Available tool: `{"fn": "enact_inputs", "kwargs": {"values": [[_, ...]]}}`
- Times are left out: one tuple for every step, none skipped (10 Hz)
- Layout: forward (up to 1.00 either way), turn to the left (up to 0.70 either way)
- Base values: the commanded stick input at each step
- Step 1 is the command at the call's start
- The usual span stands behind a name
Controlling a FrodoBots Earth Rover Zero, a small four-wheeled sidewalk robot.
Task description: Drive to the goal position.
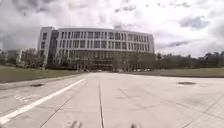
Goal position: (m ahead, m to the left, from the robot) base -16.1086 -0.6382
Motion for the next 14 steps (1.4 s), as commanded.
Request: {"fn": "enact_inputs", "kwargs": {"values": [[1.00, 0.00], [1.00, 0.00], [1.00, 0.00], [1.00, 0.00], [1.00, 0.00], [1.00, 0.00], [1.00, 0.00], [1.00, 0.00], [1.00, 0.00], [1.00, 0.00], [1.00, 0.00], [1.00, 0.00], [1.00, 0.00], [1.00, 0.00]]}}
